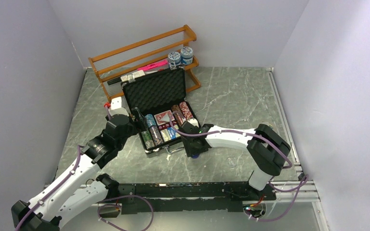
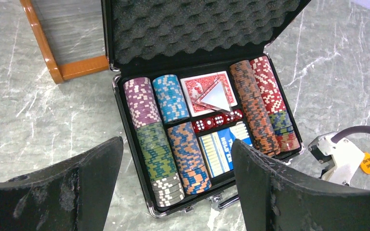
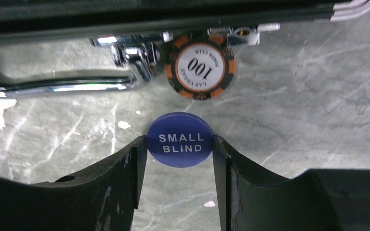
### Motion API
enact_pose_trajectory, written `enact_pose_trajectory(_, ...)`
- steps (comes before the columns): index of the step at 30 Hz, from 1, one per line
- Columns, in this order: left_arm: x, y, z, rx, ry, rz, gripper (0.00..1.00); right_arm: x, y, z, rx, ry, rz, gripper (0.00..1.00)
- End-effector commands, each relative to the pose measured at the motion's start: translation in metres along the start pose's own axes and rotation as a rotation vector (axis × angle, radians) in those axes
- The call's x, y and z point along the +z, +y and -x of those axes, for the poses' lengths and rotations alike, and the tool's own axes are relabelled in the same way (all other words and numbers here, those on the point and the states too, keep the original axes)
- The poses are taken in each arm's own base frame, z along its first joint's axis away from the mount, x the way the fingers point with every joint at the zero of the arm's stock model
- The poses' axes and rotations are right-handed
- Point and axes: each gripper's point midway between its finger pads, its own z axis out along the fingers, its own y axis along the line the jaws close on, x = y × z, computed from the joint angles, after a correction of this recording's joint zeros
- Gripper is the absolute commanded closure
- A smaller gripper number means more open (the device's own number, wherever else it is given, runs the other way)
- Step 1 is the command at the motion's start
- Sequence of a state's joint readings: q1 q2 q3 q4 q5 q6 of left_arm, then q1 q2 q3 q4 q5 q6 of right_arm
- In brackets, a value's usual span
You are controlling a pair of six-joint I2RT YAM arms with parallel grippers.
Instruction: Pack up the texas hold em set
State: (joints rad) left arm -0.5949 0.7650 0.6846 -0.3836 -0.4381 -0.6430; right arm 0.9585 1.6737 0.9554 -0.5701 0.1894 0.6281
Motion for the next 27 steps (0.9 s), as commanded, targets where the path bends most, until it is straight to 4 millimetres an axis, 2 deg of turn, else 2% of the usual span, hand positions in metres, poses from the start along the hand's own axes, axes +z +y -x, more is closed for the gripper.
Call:
enact_pose_trajectory(1, -0.007, -0.001, 0.018, -0.007, -0.054, 0.002, 0.13, 0.029, -0.016, -0.002, 0.003, -0.033, -0.076, 0.52)
enact_pose_trajectory(6, -0.01, 0.004, 0.022, -0.017, -0.07, 0.025, 0.13, 0.005, -0.011, 0.008, 0.029, -0.064, -0.047, 0.54)
enact_pose_trajectory(12, -0.015, 0.015, 0.031, -0.042, -0.115, 0.076, 0.13, -0.033, -0.001, 0.001, 0.068, -0.109, 0.039, 0.54)
enact_pose_trajectory(14, -0.016, 0.015, 0.034, -0.044, -0.123, 0.079, 0.13, -0.045, 0.0, 0.008, 0.075, -0.143, 0.053, 0.54)
enact_pose_trajectory(17, -0.017, 0.015, 0.035, -0.049, -0.128, 0.083, 0.13, -0.062, 0.007, 0.029, 0.079, -0.214, 0.083, 0.54)
enact_pose_trajectory(20, -0.017, 0.015, 0.036, -0.06, -0.132, 0.083, 0.14, -0.076, 0.021, 0.057, 0.072, -0.28, 0.106, 0.54)
enact_pose_trajectory(27, -0.022, 0.022, 0.037, -0.075, -0.138, 0.105, 0.14, -0.088, 0.052, 0.122, 0.104, -0.35, 0.068, 0.54)
